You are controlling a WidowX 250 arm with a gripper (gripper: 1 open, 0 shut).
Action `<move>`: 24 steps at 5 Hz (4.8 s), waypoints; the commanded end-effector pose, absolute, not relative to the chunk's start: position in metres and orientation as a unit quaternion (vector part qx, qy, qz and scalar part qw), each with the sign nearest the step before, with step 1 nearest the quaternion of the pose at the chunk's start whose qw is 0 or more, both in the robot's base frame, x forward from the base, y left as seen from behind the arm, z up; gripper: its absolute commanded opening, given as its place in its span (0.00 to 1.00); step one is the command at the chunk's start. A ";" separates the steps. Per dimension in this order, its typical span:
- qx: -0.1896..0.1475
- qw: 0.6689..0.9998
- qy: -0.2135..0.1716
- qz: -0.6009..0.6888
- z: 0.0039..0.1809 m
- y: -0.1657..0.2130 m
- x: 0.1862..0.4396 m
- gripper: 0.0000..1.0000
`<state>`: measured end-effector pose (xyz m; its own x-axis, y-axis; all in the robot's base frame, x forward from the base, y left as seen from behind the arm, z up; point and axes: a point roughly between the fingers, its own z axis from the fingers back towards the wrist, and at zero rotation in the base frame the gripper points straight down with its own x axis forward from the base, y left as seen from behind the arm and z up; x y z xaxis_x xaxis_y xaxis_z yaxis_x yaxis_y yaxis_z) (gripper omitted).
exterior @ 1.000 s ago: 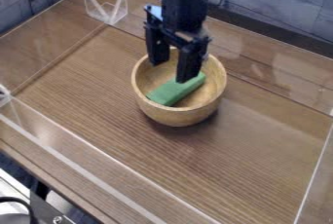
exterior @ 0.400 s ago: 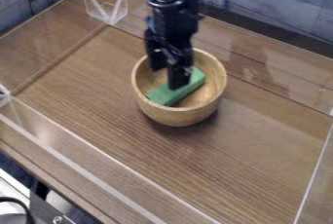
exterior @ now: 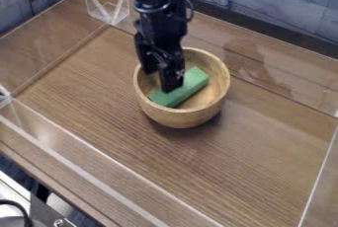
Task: Move green stick from inside the wooden bowl to the table next to it
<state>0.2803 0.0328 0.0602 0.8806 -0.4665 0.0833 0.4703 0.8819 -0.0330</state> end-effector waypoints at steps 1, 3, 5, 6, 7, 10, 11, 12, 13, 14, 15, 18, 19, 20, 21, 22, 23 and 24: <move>-0.024 0.956 -0.056 -0.286 0.065 0.023 0.280 1.00; -0.020 0.976 -0.076 -0.204 0.094 0.016 0.291 1.00; -0.024 0.973 -0.074 -0.217 0.085 0.028 0.299 1.00; -0.023 0.976 -0.071 -0.205 0.066 0.028 0.299 1.00; -0.022 0.978 -0.070 -0.196 0.050 0.026 0.299 1.00; -0.018 0.984 -0.094 -0.151 0.083 0.036 0.317 1.00; -0.020 0.985 -0.089 -0.144 0.079 0.040 0.318 1.00; -0.021 0.986 -0.083 -0.142 0.074 0.042 0.318 1.00; -0.017 0.991 -0.084 -0.106 0.064 0.045 0.320 1.00; -0.016 0.993 -0.084 -0.076 0.055 0.046 0.321 1.00; -0.021 0.992 -0.081 -0.094 0.042 0.049 0.330 1.00; -0.037 0.993 -0.077 -0.082 0.022 0.056 0.341 0.00; -0.045 0.992 -0.073 -0.090 0.022 0.053 0.335 0.00; -0.053 0.991 -0.069 -0.097 0.023 0.050 0.329 0.00; -0.060 0.993 -0.066 -0.080 0.018 0.051 0.322 0.00; -0.067 0.994 -0.062 -0.063 0.015 0.052 0.315 0.00; -0.073 0.995 -0.058 -0.047 0.012 0.051 0.308 0.00; -0.080 0.993 -0.050 -0.070 0.013 0.047 0.302 0.00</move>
